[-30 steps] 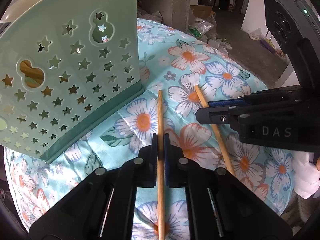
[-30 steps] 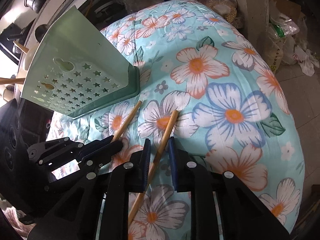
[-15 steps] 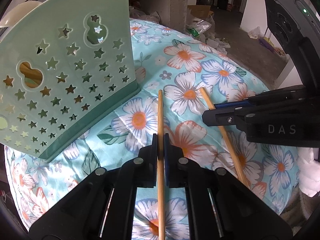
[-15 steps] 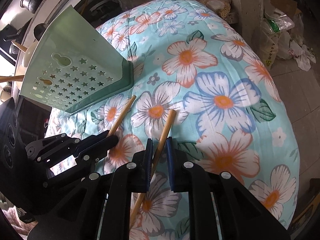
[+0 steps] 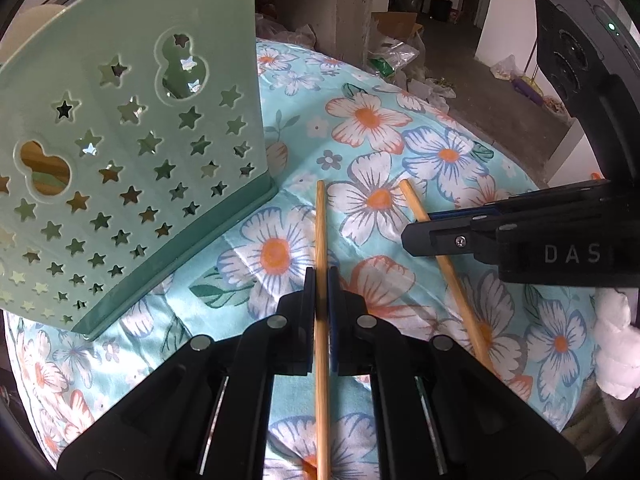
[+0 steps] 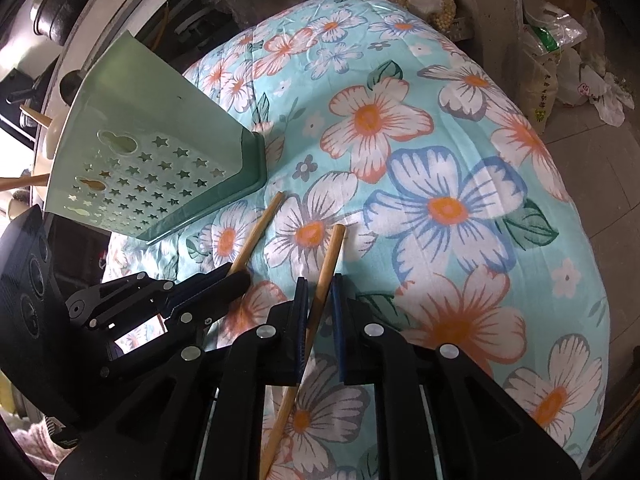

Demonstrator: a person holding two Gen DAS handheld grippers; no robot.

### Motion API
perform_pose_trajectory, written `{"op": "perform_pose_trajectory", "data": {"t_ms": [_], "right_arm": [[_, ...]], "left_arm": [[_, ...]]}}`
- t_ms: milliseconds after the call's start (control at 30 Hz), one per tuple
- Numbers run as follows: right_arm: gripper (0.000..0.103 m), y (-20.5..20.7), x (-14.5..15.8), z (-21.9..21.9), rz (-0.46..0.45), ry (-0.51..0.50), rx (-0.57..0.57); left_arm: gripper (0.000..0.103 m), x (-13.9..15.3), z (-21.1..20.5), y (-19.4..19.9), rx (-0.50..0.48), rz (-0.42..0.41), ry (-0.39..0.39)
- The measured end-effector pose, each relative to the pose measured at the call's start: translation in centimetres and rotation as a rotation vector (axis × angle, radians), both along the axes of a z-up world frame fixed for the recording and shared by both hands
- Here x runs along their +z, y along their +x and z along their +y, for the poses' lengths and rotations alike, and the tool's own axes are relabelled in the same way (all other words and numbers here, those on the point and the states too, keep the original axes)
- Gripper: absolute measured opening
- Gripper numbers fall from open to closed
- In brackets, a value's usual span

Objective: Organize utensils
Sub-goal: 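Lift both chopsticks upright above the green holder with both grippers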

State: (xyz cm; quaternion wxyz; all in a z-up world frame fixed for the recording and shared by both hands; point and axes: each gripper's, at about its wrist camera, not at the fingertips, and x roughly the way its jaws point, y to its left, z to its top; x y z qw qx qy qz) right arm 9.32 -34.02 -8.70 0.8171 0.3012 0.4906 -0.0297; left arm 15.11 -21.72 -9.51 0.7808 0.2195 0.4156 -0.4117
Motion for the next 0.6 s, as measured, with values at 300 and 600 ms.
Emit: {"op": "perform_pose_trajectory", "data": {"t_ms": [300,600], "right_arm": [[0.006,-2.2,7.6,-1.0,-0.172,-0.074,-0.01],[0.006,-1.3,18.5,-1.5,-0.438,-0.211,0.029]], "left_arm": [[0.005,6.2,2.9,-1.2,-0.028,0.014,-0.205],[0.005,15.0,8.4,-0.5,0.046,-0.067,-0.543]]}}
